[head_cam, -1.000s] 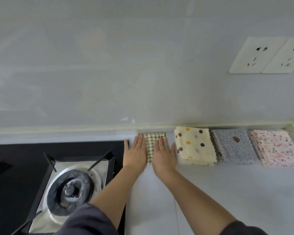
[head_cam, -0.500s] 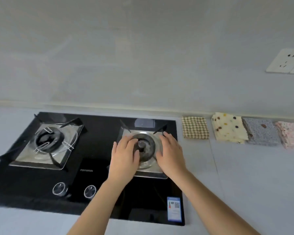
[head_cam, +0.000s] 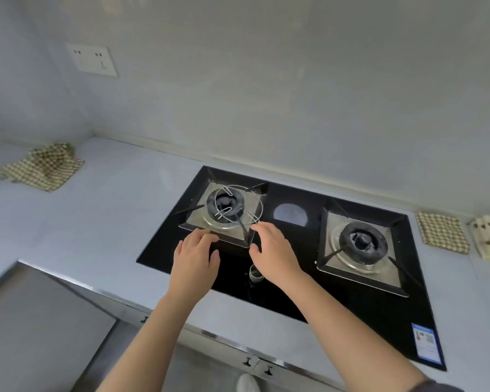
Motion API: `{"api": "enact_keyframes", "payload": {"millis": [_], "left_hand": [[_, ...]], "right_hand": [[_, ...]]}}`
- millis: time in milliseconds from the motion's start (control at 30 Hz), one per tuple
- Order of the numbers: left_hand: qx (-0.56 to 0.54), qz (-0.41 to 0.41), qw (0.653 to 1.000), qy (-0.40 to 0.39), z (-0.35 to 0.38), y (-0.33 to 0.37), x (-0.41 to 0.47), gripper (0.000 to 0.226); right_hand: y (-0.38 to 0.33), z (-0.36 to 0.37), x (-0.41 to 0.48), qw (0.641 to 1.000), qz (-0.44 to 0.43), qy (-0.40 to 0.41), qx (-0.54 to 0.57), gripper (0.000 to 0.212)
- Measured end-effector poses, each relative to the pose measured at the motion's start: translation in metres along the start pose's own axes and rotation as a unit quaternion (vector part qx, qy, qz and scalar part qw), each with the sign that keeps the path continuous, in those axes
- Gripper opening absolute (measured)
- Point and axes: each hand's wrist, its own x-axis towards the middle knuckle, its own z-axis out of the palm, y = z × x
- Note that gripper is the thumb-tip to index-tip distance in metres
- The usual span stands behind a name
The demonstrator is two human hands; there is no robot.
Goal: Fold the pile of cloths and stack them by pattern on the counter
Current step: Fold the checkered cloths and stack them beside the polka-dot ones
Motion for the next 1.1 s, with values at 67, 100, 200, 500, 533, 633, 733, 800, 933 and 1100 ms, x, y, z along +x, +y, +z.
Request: {"api": "enact_keyframes", "payload": {"millis": [67, 100, 200, 500, 533, 633, 733, 800, 933, 1100], "left_hand": [[-0.001, -0.012, 1.0, -0.003, -0.004, -0.022, 0.008, 0.028], [0.0, -0.018, 1.0, -0.004, -0.006, -0.035, 0.012, 0.028], [0.006, -0.048, 0.999, -0.001, -0.013, -0.074, 0.027, 0.028], [0.063, -0.15, 0.987, -0.015, -0.073, -0.232, 0.085, 0.027], [0.068, -0.157, 0.985, -0.015, -0.079, -0.252, 0.092, 0.027], [0.081, -0.161, 0.983, -0.022, -0.099, -0.328, 0.126, 0.025], [0.098, -0.174, 0.979, -0.034, -0.117, -0.408, 0.172, 0.025], [0.103, -0.185, 0.976, -0.041, -0.127, -0.467, 0.209, 0.026], [0.135, -0.19, 0.968, -0.091, -0.135, -0.549, 0.267, 0.034], [0.226, -0.139, 0.958, -0.104, -0.129, -0.588, 0.297, 0.009]], "right_hand": [[-0.013, 0.014, 0.02, 1.0, -0.009, -0.013, 0.001, 0.046], [-0.02, 0.024, 0.031, 1.0, -0.014, -0.018, 0.004, 0.046], [-0.043, 0.05, 0.065, 0.999, -0.034, -0.037, 0.008, 0.044], [-0.166, 0.129, 0.188, 0.982, -0.115, -0.147, -0.021, 0.043], [-0.18, 0.139, 0.202, 0.98, -0.123, -0.156, -0.028, 0.043], [-0.223, 0.175, 0.253, 0.976, -0.131, -0.167, -0.047, 0.045], [-0.264, 0.216, 0.305, 0.976, -0.122, -0.172, -0.059, 0.044], [-0.298, 0.249, 0.343, 0.976, -0.109, -0.176, -0.064, 0.044], [-0.36, 0.302, 0.396, 0.969, -0.076, -0.224, -0.073, 0.045], [-0.388, 0.328, 0.423, 0.967, -0.046, -0.238, -0.074, 0.052]]}}
